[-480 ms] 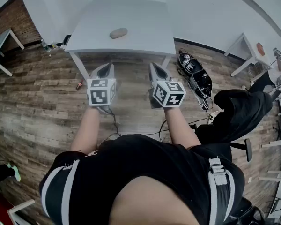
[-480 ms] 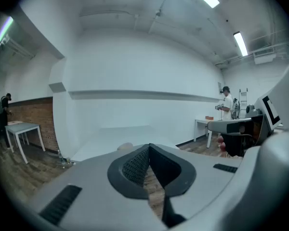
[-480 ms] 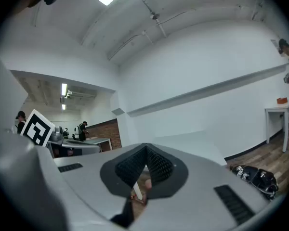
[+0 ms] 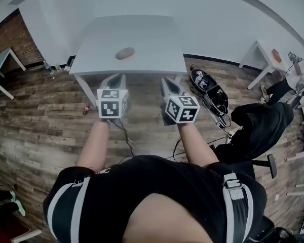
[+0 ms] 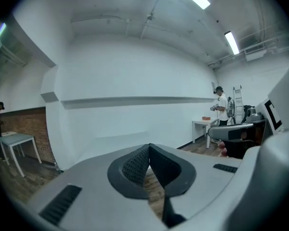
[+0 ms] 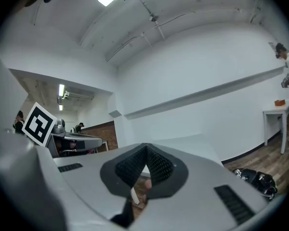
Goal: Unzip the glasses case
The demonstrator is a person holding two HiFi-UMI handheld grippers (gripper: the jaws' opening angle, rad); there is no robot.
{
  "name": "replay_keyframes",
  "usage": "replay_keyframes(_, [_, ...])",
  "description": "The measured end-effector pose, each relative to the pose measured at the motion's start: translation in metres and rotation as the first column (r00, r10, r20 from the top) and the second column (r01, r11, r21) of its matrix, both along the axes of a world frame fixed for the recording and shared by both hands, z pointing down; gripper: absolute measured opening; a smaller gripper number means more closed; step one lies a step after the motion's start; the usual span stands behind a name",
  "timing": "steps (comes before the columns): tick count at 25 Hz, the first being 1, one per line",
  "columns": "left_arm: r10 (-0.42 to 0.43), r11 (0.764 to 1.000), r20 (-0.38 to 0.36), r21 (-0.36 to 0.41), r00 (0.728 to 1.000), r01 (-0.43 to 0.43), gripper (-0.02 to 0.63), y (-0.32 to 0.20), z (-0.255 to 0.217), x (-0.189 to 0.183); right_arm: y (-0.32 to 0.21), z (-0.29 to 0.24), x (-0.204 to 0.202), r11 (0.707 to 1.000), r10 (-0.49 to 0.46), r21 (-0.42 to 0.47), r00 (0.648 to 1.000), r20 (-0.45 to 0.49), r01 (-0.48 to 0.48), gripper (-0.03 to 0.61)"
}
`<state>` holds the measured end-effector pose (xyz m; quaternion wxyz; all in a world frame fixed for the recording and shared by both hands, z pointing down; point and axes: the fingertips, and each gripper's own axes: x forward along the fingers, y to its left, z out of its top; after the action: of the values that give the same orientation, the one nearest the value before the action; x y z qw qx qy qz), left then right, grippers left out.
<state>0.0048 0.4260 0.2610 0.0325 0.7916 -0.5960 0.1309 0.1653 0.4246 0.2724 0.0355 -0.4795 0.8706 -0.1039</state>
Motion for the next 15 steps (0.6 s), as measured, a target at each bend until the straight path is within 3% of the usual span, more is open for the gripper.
replay_keyframes(7, [-0.023, 1.000, 0.002, 0.004, 1.000, 0.023, 0.003, -0.019, 0.007, 0.005, -0.013, -0.007, 0.005, 0.999, -0.009, 0.039, 1.000, 0.021, 0.009, 0.008])
replay_keyframes(15, [-0.049, 0.999, 0.027, -0.014, 0.998, 0.049, 0.003, -0.025, 0.022, 0.033, -0.024, 0.010, 0.043, 1.000, -0.005, 0.022, 1.000, 0.019, 0.005, 0.008])
